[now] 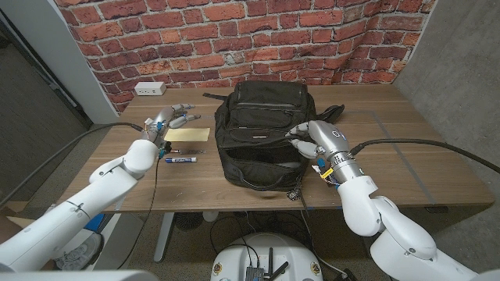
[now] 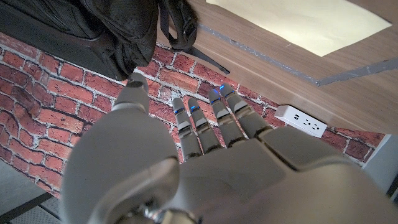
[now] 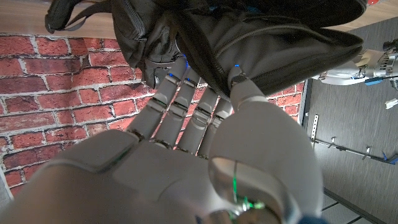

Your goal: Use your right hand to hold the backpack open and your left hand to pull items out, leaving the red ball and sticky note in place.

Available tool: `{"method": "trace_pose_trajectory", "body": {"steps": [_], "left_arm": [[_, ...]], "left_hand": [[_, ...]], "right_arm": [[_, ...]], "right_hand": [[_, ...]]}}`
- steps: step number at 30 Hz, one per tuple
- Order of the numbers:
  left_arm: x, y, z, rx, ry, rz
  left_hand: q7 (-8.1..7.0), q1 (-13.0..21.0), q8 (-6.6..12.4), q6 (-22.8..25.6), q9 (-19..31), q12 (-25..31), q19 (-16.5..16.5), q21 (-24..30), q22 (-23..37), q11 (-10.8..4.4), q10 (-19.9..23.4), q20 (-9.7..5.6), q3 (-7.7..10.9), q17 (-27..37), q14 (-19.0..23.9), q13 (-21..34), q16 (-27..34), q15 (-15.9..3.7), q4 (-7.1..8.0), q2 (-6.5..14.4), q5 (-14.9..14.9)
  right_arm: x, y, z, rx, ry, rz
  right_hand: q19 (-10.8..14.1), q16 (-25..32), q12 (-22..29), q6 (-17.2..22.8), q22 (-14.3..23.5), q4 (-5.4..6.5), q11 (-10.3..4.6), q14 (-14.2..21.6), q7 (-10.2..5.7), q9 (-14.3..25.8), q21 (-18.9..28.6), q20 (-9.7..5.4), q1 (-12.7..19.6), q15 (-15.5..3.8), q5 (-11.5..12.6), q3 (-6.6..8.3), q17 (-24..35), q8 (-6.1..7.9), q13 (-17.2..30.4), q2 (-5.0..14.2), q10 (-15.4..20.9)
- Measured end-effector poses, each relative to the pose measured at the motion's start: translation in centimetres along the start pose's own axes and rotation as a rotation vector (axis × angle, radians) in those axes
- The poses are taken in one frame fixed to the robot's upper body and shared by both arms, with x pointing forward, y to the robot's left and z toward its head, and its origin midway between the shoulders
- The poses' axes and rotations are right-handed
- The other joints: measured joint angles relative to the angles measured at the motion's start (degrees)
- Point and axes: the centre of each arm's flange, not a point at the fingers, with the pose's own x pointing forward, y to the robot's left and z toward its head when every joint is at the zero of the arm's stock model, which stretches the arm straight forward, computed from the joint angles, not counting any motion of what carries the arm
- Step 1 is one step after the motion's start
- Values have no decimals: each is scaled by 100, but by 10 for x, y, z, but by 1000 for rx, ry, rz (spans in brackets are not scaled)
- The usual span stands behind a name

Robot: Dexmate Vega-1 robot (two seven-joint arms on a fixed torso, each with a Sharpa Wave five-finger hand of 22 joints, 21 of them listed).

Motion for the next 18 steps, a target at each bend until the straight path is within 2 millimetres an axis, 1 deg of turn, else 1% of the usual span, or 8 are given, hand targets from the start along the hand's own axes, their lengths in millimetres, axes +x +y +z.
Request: {"method": "trace_pose_trajectory", "body": {"steps": [3, 8, 10, 11, 12, 14, 17, 18], "left_arm": [[1, 0, -2, -17, 0, 8], [3, 0, -4, -42, 1, 19], [4, -1, -5, -52, 2, 21], [4, -1, -6, -55, 2, 21], [5, -1, -6, -59, 2, 22], [6, -1, -6, -62, 2, 22], [7, -2, -7, -66, 2, 23], [8, -2, -7, -68, 2, 22]], "left_hand": [[0, 0, 0, 0, 0, 0, 0, 0, 0, 0, 0, 0, 30, 0, 0, 0, 0, 0, -30, 0, 0], [0, 0, 0, 0, 0, 0, -12, 0, 0, 0, 0, -12, 30, 0, -37, 0, 0, -8, -30, 0, 0], [0, -23, 0, 0, 0, 0, -12, 0, 0, 0, 0, -12, 30, 0, -54, 0, -3, 10, -30, 23, 0], [0, -23, 0, 0, 1, 0, -11, 0, 0, 0, 0, -12, 30, 0, -54, 0, -3, 11, -30, 23, 0], [0, -23, 0, 0, 0, 0, -11, 0, 0, 0, 0, -12, 30, 1, -54, 0, -3, 10, -30, 23, 0], [0, -23, 0, 0, 0, 0, -11, 0, 0, 0, 0, -12, 30, 1, -54, 0, -3, 11, -30, 23, 0], [0, -23, 0, 0, 0, 0, -11, 0, 0, 0, 0, -12, 46, 1, -54, 0, -3, 11, -46, 23, 0], [0, -23, 0, 0, 1, 0, -11, 0, 0, 0, 0, -12, 46, 1, -53, 0, -3, 11, -46, 23, 0]], "right_arm": [[-1, 1, 0, -5, 0, 10], [-3, 2, -1, -16, -2, 32], [-4, 1, -1, -21, -3, 38], [-4, 1, -1, -22, -4, 40], [-5, 1, -2, -24, -4, 44], [-6, 0, -3, -26, -3, 51], [-7, 0, -3, -25, -2, 61], [-7, -1, -4, -26, -3, 65]], "right_hand": [[-12, -21, -57, -65, -15, 4, -20, -63, -61, 0, 0, -12, -22, 4, 0, -30, 3, -28, 0, -22, -126], [-22, -22, -104, -304, -30, -6, -20, -188, -110, 13, 0, -22, -88, 55, 2, -85, 43, -110, -29, -47, -362], [-22, -22, -104, -385, -29, -21, -17, -254, -107, 10, 0, -22, -86, 75, 2, -113, 51, -110, -29, -50, -447], [-22, -41, -109, -390, -29, -21, -7, -287, -102, 10, 0, -22, -68, 84, -1, -114, 52, -112, -30, -110, -456], [-21, -64, -126, -430, -29, -38, -1, -324, -109, 10, 0, -22, -48, 95, -26, -131, 63, -136, -49, -130, -497], [-21, -66, -126, -516, -29, -30, -26, -401, -122, 11, 0, -22, -29, 115, -42, -156, 75, -157, -56, -149, -605], [-39, -93, -146, -672, -29, -38, -24, -524, -133, 11, 0, -36, -62, 132, -42, -211, 76, -200, -82, -221, -769], [-63, -106, -146, -730, -29, -45, -3, -561, -148, 11, 0, -19, -14, 154, -42, -249, 79, -206, -83, -270, -808]]}}
